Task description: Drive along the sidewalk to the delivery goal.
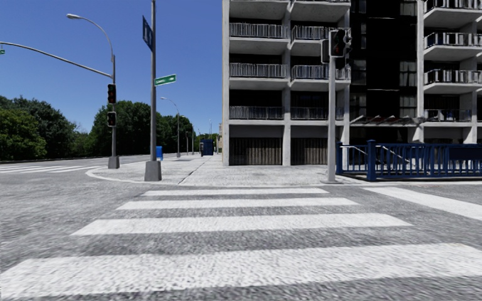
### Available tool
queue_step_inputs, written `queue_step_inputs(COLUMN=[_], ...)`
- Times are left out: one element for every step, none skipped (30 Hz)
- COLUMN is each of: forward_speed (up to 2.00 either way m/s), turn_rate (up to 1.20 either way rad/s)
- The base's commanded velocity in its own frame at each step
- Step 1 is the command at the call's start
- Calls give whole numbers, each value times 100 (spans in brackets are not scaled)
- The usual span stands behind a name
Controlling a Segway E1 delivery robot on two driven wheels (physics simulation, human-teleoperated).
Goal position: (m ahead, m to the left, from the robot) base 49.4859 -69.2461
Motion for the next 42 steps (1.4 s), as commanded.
queue_step_inputs(forward_speed=[200, 200, 200, 200, 200, 200, 200, 200, 200, 200, 200, 200, 200, 200, 200, 200, 200, 200, 200, 200, 200, 200, 200, 200, 200, 200, 200, 200, 200, 200, 200, 200, 200, 200, 200, 200, 200, 200, 200, 200, 200, 200], turn_rate=[0, 0, 0, 0, 0, 0, 0, 0, 0, 0, 0, 0, 0, 0, 0, 0, 0, 0, 0, 0, 0, 0, 0, 0, 0, 0, 0, 0, 0, 0, 0, 0, 0, 0, -2, -11, -15, -15, -17, -19, -22, -22])
